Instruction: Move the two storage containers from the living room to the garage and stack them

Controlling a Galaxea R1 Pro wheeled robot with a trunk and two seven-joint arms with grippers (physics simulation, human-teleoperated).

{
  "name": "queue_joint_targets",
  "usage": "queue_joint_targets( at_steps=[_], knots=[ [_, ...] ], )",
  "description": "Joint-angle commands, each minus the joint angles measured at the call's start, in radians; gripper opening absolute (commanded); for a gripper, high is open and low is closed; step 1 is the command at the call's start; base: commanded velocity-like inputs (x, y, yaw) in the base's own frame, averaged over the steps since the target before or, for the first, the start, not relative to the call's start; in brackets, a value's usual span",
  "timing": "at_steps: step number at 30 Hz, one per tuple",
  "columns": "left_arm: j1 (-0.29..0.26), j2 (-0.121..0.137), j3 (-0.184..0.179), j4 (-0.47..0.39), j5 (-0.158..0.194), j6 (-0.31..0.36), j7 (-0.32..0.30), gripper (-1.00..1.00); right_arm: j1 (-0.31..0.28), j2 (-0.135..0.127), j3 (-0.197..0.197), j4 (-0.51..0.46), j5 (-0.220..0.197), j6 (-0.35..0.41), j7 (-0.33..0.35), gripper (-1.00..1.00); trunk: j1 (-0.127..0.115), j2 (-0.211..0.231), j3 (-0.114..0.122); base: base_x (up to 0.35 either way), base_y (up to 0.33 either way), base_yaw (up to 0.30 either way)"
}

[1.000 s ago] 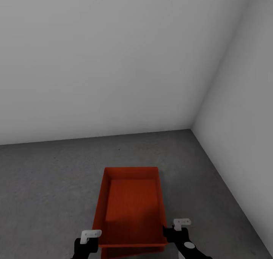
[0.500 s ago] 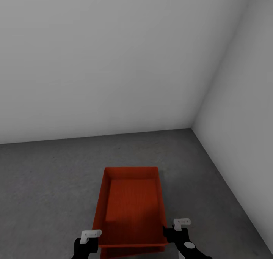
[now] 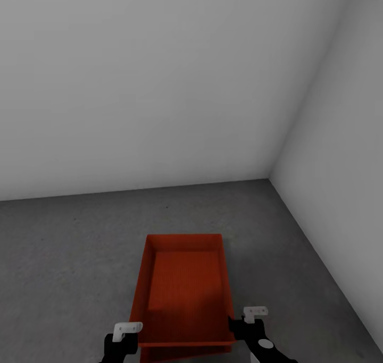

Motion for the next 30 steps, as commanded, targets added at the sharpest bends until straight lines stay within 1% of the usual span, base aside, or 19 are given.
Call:
queue_joint_targets(
  at_steps=[1,4,16,22,30],
  knots=[
    [-0.001,0.001,0.018,-0.001,0.011,-0.003,0.009,-1.0,-0.001,-0.015,-0.007,0.001,0.0,-0.004,-0.011,-1.0,0.004,-0.008,-0.004,0.0,0.0,0.0],
    [-0.001,0.001,0.018,-0.001,0.011,-0.003,0.009,-1.0,-0.001,-0.015,-0.007,0.001,0.0,-0.004,-0.011,-1.0,0.015,-0.029,-0.013,0.0,0.0,0.0],
    [-0.001,0.001,0.018,-0.001,0.011,-0.003,0.009,-1.0,-0.001,-0.015,-0.007,0.001,0.0,-0.004,-0.011,-1.0,0.015,-0.029,-0.015,0.0,0.0,0.0],
    [-0.001,0.001,0.018,-0.001,0.011,-0.003,0.009,-1.0,-0.001,-0.015,-0.007,0.001,0.0,-0.004,-0.011,-1.0,0.015,-0.029,-0.023,0.0,0.0,0.023],
    [-0.001,0.001,0.018,-0.001,0.011,-0.004,0.009,-1.0,-0.001,-0.015,-0.007,0.001,0.0,-0.004,-0.011,-1.0,0.015,-0.029,-0.035,0.0,0.0,0.08]
  ],
)
